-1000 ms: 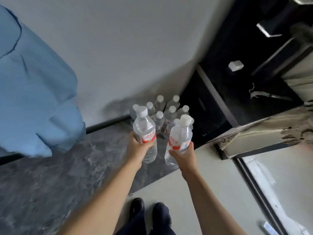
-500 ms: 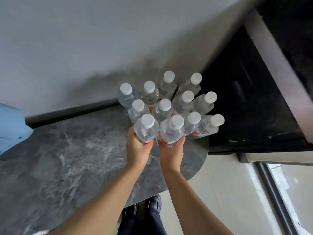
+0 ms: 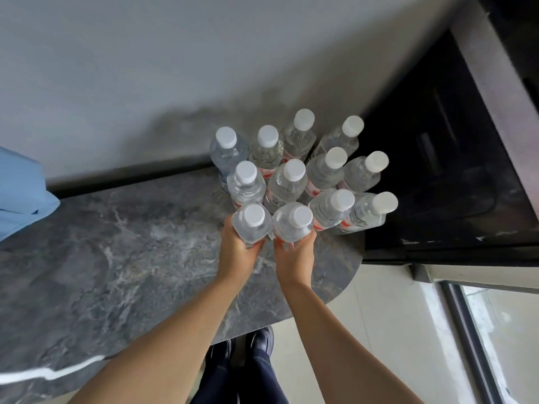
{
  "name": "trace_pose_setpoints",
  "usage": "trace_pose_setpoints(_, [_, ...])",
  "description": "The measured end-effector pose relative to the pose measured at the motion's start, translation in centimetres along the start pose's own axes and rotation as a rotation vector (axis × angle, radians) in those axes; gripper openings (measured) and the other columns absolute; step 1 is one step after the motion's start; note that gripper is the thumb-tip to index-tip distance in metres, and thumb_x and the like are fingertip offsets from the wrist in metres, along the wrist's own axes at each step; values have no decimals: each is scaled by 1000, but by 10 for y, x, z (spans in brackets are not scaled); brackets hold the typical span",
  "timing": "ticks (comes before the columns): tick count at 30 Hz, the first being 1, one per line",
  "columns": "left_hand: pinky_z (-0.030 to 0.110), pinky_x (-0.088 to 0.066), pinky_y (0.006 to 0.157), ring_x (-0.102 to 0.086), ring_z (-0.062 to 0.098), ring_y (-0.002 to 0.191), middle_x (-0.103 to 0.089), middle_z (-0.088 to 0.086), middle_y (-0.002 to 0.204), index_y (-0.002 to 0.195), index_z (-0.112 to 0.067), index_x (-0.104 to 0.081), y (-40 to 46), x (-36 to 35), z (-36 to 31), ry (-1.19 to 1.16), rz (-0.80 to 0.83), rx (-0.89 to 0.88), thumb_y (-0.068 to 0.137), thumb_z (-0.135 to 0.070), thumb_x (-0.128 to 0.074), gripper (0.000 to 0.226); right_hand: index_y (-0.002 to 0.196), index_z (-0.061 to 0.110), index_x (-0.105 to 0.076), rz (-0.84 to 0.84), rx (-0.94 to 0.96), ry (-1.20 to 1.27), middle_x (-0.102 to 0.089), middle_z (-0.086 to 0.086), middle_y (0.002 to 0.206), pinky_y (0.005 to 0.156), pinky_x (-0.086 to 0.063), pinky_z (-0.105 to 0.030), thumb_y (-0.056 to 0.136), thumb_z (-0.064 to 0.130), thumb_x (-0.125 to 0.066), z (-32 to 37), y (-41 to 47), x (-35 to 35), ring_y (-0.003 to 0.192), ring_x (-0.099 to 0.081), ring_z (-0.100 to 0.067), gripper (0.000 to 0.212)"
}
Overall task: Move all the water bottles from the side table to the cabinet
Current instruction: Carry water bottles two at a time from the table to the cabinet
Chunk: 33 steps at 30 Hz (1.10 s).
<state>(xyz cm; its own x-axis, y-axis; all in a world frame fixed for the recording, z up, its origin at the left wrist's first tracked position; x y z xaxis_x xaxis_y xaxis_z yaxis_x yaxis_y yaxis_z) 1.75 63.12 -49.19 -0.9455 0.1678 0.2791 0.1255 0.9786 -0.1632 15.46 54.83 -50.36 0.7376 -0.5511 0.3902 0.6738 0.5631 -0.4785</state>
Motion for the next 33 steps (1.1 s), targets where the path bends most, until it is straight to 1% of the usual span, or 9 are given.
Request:
trace_pose_setpoints(2, [38, -55, 79, -64, 12, 90, -68, 5, 94, 101, -17, -60, 0, -2, 2, -25, 61, 44, 70, 0, -77, 39, 136, 26, -38, 15, 18, -26, -54, 0, 134, 92, -41, -29, 85, 20, -67, 6, -3, 1, 122, -53, -22, 59])
trace_pose_setpoints(4, [50, -51, 91, -61, 24, 106, -63, 16, 109, 115, -5, -53, -5, -2, 0, -14, 106, 74, 68, -1, -80, 54, 142, 24, -36, 32, 33, -46, -51, -2, 139, 96, -40, -28, 86, 22, -68, 12, -10, 4, 126, -51, -22, 65])
trace_pose_setpoints(7, [39, -42, 105, -49, 25, 124, -50, 13, 133, 137, -4, -34, -21, 8, -16, 86, 125, 78, 66, -12, -85, 87, 149, 24, -27, 45, 29, -46, -44, -1, 146, 99, -35, -24, 85, 24, -70, 27, -27, 14, 131, -45, -18, 76])
trace_pose_setpoints(11, [-2, -24, 94, -36, -6, 115, -43, -2, 127, 140, -4, -33, -35, 33, -62, 148, 88, 17, 68, -23, -84, 91, 152, 18, -19, 57, 48, -110, -32, -6, 154, 108, -31, -29, 87, 22, -68, 67, -52, 37, 139, -34, -20, 81])
trace_pose_setpoints(15, [25, -29, 103, -38, 25, 133, -38, 15, 145, 146, -5, -25, -43, 59, -122, 224, 134, -16, 76, -31, -76, 90, 152, 17, -16, 87, 134, -199, -20, -6, 158, 113, -30, -32, 91, 17, -62, 130, -81, 65, 142, -28, -22, 77])
trace_pose_setpoints(18, [36, -34, 107, -40, 28, 132, -40, 17, 142, 144, -6, -30, -42, 85, -170, 286, 152, -80, 80, -31, -73, 81, 150, 12, -24, 111, 258, -397, -25, -7, 155, 114, -29, -34, 90, 15, -61, 183, -105, 83, 142, -26, -23, 70])
trace_pose_setpoints(23, [14, -33, 87, -53, 24, 118, -53, 12, 129, 133, -7, -46, -43, 129, -244, 319, 154, -195, 82, -25, -72, 60, 145, 11, -32, 168, 409, -650, -33, -10, 149, 113, -30, -40, 90, 20, -58, 256, -146, 85, 139, -27, -28, 61])
trace_pose_setpoints(28, [20, -38, 93, -53, 16, 119, -58, 5, 126, 130, -10, -51, -65, 191, -294, 373, 118, -297, 85, -25, -68, 50, 144, 14, -37, 263, 585, -781, -41, -13, 144, 111, -32, -41, 91, 23, -55, 311, -195, 44, 134, -36, -31, 56])
trace_pose_setpoints(33, [23, -39, 92, -56, 16, 114, -60, 6, 119, 124, -11, -55, -98, 296, -291, 434, -143, -198, 85, -23, -69, 44, 145, 19, -38, 461, 851, -900, -40, -8, 147, 112, -28, -35, 91, 23, -54, 335, -259, -26, 134, -38, -27, 56])
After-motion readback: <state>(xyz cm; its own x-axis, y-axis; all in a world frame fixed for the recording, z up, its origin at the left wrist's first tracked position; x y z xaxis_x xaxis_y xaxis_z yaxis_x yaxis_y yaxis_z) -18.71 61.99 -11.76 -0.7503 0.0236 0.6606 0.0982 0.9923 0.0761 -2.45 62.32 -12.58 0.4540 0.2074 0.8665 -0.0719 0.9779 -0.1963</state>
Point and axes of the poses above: each hand's wrist, its own y-axis towards the middle knuckle, its own x-axis out of the back of the hand, z = x × y, the point moved 8 cm from there along y, towards the middle knuckle
